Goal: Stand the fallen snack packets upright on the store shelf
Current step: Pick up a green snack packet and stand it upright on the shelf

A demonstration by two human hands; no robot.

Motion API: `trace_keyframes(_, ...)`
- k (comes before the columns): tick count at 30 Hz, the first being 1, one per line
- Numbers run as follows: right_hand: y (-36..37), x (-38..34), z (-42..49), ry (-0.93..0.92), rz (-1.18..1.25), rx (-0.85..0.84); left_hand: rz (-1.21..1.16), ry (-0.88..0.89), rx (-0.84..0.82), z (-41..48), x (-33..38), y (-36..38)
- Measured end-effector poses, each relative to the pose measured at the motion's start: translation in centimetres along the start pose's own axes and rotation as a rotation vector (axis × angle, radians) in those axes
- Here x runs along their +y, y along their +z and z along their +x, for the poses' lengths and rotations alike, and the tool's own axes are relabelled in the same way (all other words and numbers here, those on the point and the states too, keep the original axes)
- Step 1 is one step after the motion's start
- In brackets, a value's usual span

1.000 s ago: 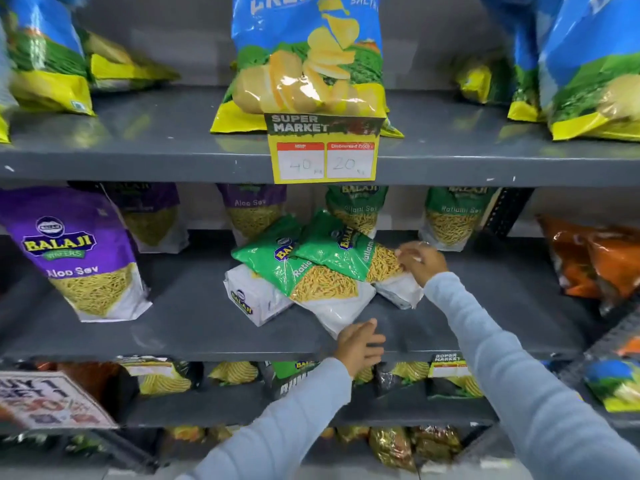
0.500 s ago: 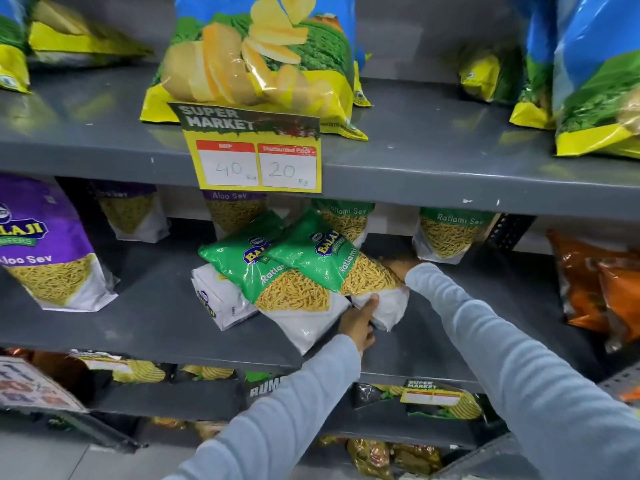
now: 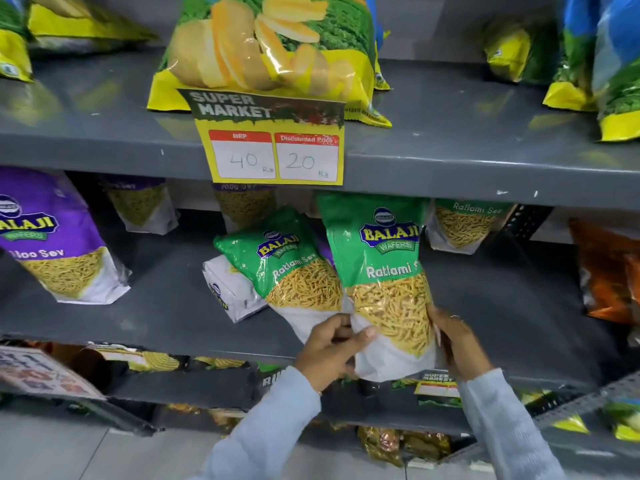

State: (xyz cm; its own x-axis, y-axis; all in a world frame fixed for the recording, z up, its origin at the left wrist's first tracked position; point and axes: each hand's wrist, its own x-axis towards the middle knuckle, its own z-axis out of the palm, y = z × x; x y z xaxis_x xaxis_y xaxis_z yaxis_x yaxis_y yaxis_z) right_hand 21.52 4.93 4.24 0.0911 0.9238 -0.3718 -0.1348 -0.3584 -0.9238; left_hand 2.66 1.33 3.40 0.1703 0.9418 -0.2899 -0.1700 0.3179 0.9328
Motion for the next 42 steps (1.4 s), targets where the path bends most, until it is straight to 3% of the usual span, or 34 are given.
trace_keyframes(6,1.4,1.3,-5.6,-0.126,0.009,-0.141,0.055,0.024,0.012,-2.8,1.7,-3.8)
trace_keyframes(11,2.4,2.9,-7.2,-0.152,0.045,-0.144,0.027,0.009,0.065,-3.9,1.1,-5.1)
trace_keyframes(21,0.6,3.1,-7.1,-0.189,0.011,-0.157,0.099,0.060,-0.071,-4.1,0.8,-4.4)
trace_keyframes(29,-4.8,2.1,-4.4,-0.290,-0.132,-0.204,0.250,0.153,-0.100,0.0,1.1,0.6)
trace_keyframes(37,-12.0,2.1,0.7,-0.452,-0.124,-0.016,0.298,0.251,-0.066,8.3,-3.2,10.8)
trace_keyframes(42,-15.8,3.5,4.1,-0.375,-0.128,0.097,0.435,0.222,-0.067,12.4,-5.6,15.2)
